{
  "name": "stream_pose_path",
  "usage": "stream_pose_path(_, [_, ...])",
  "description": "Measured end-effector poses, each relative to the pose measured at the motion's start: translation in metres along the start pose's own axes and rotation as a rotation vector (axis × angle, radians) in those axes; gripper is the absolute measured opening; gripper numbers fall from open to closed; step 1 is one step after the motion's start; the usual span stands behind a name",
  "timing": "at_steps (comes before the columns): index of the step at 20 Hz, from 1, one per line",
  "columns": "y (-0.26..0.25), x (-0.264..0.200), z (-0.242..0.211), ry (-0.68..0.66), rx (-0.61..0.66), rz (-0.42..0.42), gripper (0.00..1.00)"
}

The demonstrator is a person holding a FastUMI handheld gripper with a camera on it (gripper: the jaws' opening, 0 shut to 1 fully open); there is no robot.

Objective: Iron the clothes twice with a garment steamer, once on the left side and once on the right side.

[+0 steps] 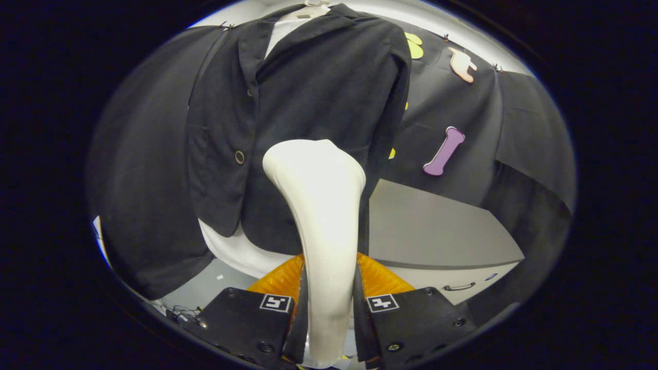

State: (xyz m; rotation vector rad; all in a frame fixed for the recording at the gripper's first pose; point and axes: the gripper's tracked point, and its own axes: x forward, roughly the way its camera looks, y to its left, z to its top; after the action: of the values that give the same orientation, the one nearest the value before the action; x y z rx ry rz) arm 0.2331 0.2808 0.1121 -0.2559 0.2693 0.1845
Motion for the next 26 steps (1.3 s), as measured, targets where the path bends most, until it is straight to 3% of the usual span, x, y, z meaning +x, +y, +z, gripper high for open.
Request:
stream_pose_path(17, [-0.005, 0.037, -0.051, 0.171, -0.011, 0.039, 0.4])
stream_pose_path(21, [-0.01, 0.031, -0.039, 0.154, 0.0, 0.04, 0.4])
stream_pose_path(26, [-0.014, 0.008, 0.007, 0.079, 0.04, 0.062, 0.4])
